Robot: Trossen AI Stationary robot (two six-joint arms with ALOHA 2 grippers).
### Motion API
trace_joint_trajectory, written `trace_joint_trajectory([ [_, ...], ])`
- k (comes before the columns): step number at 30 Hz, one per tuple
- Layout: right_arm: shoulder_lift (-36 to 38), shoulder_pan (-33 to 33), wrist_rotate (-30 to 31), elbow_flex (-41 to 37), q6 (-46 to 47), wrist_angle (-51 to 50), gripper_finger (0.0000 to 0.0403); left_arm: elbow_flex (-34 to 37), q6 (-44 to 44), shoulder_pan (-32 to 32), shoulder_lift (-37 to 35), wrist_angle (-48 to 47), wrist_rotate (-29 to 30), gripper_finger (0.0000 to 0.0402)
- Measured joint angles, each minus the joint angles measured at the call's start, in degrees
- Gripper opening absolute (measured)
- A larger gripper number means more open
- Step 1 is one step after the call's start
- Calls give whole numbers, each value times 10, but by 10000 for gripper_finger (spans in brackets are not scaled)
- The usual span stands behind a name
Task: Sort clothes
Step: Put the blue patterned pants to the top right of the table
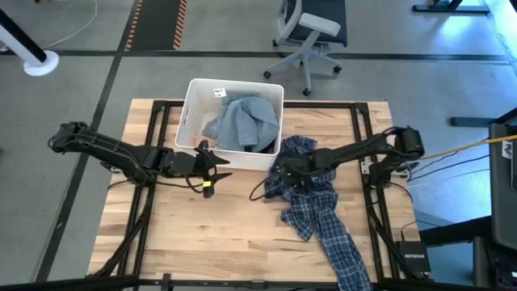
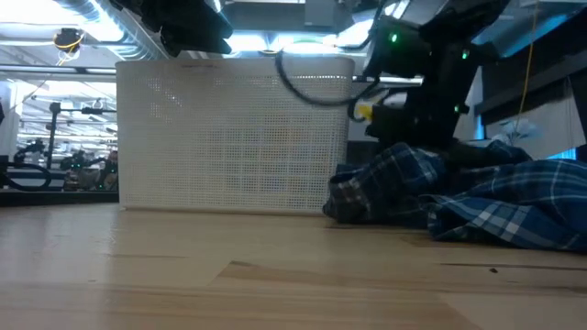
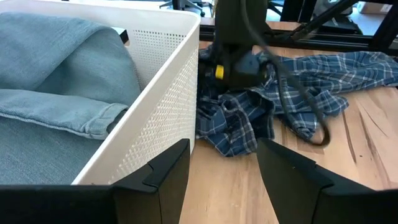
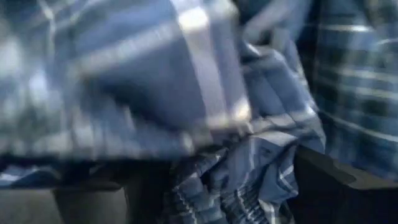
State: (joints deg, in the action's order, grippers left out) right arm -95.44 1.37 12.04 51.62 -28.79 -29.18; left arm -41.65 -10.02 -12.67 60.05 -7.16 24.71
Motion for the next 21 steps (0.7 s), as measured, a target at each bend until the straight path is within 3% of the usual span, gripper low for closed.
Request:
trace_joint_trajectory([
  [6,-54,1,6,5,-1,0,282,0,0,0,0,0,0,182],
  [9,-59,1,4,5,-1,3,261,0,0,0,0,1,0,182],
  [12,-59,2,-7,4,0,14,211,0,0,0,0,1,0,182],
  [19,-57,12,-65,2,14,15,34,0,0,0,0,1,0,182],
  [21,-49,26,-70,1,14,12,23,0,0,0,0,0,0,182],
])
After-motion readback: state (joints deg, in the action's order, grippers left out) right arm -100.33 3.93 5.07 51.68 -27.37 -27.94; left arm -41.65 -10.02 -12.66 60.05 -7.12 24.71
